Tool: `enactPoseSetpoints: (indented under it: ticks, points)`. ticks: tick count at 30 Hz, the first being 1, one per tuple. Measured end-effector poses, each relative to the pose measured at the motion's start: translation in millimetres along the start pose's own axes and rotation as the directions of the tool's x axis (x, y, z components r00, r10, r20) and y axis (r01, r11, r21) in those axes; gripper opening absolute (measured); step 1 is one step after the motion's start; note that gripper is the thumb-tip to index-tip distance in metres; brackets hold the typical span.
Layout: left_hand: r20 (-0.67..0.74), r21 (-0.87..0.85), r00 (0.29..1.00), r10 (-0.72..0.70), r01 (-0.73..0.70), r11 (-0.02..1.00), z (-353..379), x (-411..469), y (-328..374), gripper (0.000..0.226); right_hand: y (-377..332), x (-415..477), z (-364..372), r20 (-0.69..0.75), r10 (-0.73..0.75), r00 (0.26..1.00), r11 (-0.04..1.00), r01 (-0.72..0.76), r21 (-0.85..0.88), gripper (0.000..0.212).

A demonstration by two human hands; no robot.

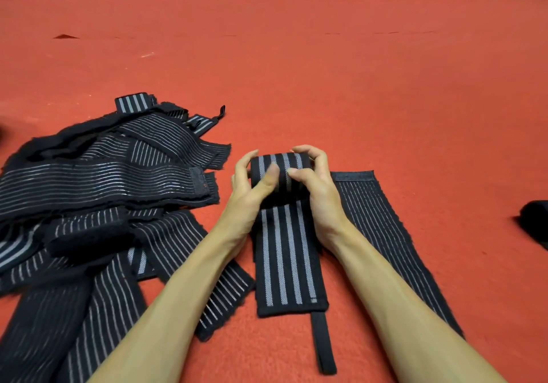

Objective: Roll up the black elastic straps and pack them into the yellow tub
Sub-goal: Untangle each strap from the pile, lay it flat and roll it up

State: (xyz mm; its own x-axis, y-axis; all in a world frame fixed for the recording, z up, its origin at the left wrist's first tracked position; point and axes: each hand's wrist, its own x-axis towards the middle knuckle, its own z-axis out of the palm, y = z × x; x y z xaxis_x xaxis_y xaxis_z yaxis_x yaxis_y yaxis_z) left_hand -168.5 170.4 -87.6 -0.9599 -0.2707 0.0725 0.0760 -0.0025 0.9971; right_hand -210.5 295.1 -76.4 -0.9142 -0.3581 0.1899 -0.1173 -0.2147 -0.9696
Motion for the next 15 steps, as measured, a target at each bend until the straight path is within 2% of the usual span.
enactPoseSetpoints:
  ticks: [2,7,11,15]
  points:
    - [0.009,-0.067,1.000,-0.021,0.022,0.998,0.1,-0.1,1.1,0.083,0.9,0.3,1.5,0.022,-0.036,0.999,0.999,0.036,-0.009,0.053]
    - [0.050,-0.153,0.991,-0.121,0.128,0.980,-3.3,-3.2,6.8,0.071,2.7,-0.7,2.6,0.034,-0.081,0.996,0.996,0.082,-0.033,0.086]
    - [0.095,-0.231,0.987,-0.133,0.152,0.961,-12.5,-3.3,9.2,0.054,7.1,-0.7,4.3,0.046,-0.048,0.998,0.982,0.056,-0.180,0.082]
    - [0.104,-0.209,0.993,-0.055,0.076,0.975,-12.7,-4.0,8.2,0.043,5.3,1.4,7.8,0.000,0.043,0.999,0.985,-0.043,-0.169,0.080]
